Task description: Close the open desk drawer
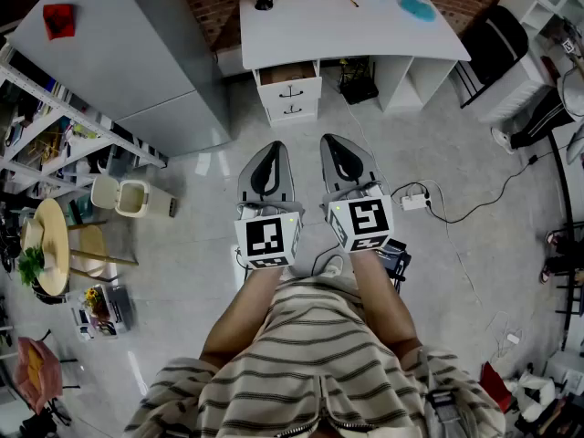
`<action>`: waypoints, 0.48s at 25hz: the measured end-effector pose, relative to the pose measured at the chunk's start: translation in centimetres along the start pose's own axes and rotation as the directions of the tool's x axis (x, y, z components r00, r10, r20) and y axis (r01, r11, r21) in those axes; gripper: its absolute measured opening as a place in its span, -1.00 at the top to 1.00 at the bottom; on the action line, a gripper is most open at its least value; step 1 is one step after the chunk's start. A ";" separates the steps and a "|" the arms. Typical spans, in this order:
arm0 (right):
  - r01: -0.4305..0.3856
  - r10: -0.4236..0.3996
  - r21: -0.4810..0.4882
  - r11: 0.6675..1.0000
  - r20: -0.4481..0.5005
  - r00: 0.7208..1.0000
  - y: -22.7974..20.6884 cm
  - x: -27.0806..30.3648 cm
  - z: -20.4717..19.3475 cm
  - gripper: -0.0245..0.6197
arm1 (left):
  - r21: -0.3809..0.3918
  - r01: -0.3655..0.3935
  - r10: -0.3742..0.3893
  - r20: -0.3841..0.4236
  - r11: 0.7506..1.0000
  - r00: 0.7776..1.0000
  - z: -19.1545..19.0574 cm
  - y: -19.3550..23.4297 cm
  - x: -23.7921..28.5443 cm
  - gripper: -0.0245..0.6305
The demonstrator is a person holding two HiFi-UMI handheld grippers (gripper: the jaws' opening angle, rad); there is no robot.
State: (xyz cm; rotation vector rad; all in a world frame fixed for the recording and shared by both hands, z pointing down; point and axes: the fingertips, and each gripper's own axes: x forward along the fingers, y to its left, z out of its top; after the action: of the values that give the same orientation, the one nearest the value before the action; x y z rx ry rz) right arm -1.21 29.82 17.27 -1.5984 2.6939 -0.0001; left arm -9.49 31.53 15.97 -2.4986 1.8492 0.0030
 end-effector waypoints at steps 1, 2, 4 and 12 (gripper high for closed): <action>-0.004 0.004 -0.011 1.000 0.003 1.000 0.1 -0.1 0.1 0.89 | 0.002 0.002 -0.002 0.003 1.000 1.000 0.0 -0.2 0.0 0.91; -0.008 0.008 -0.020 1.000 0.006 1.000 0.1 -0.1 0.1 0.89 | 0.004 0.004 -0.004 0.005 1.000 1.000 0.0 -0.3 0.0 0.91; -0.012 0.012 -0.024 1.000 0.009 1.000 0.1 -0.3 0.1 0.89 | 0.006 0.006 -0.006 0.008 1.000 1.000 0.0 -0.6 0.0 0.91; -0.024 0.024 -0.002 1.000 0.035 0.999 -0.3 -1.2 0.5 0.89 | 0.007 0.012 -0.012 0.009 1.000 1.000 0.0 -1.9 -0.1 0.91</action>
State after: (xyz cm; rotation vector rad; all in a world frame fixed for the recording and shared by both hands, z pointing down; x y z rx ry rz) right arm -0.38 30.68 16.81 -1.5509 2.6877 0.0293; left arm -7.72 32.14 15.99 -2.5016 1.8275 0.0073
